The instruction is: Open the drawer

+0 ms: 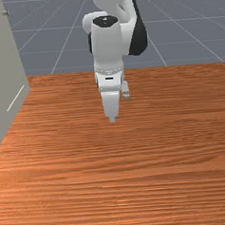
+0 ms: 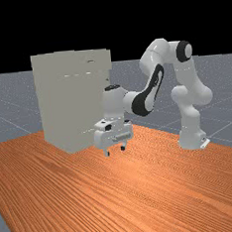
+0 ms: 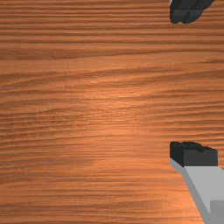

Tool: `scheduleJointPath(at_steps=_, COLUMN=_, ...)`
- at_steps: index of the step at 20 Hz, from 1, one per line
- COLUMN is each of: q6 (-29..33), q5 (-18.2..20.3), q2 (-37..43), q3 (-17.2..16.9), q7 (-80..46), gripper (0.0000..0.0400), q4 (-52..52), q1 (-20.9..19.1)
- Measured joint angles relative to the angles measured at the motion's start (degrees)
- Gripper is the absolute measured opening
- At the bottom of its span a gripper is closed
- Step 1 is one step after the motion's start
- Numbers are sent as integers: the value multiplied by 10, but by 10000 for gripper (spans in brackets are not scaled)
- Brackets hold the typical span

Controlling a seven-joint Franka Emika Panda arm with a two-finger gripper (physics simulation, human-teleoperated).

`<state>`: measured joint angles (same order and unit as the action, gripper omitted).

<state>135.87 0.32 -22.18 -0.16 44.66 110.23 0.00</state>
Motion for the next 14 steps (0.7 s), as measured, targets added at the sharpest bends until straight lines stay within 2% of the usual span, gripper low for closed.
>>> scheduleJointPath(at_steps=1, q6=-7, q5=-10, q2=0, q3=-6, q7=-4, gripper=249, q4=3, q1=2)
scheduleJointPath(at_steps=2, q6=-14, q5=-14, q2=1, q3=-13, q7=-18, gripper=308, q4=7, q1=3)
scheduleJointPath(at_steps=4, q6=-20, q5=-19, q2=2, q3=-20, q7=-30, gripper=366, q4=10, q1=1)
scheduleJointPath(at_steps=5, q6=-74, q5=-21, q2=54, q3=-36, q7=-157, gripper=225, q4=48, q1=11)
scheduleJointPath(at_steps=6, q6=-119, q5=-17, q2=106, q3=-49, q7=-282, gripper=138, q4=57, q1=18)
scheduleJointPath(at_steps=7, q6=-147, q5=-13, q2=141, q3=-59, q7=-409, gripper=85, q4=58, q1=23)
scheduleJointPath(at_steps=8, q6=-163, q5=-7, q2=161, q3=-66, q7=-538, gripper=52, q4=60, q1=26)
scheduleJointPath(at_steps=10, q6=-183, q5=5, q2=174, q3=-76, q7=-754, gripper=20, q4=62, q1=30)
scheduleJointPath(at_steps=12, q6=-190, q5=12, q2=177, q3=-79, q7=-836, gripper=7, q4=64, q1=31)
scheduleJointPath(at_steps=14, q6=-197, q5=15, q2=177, q3=-80, q7=-865, gripper=3, q4=65, q1=31)
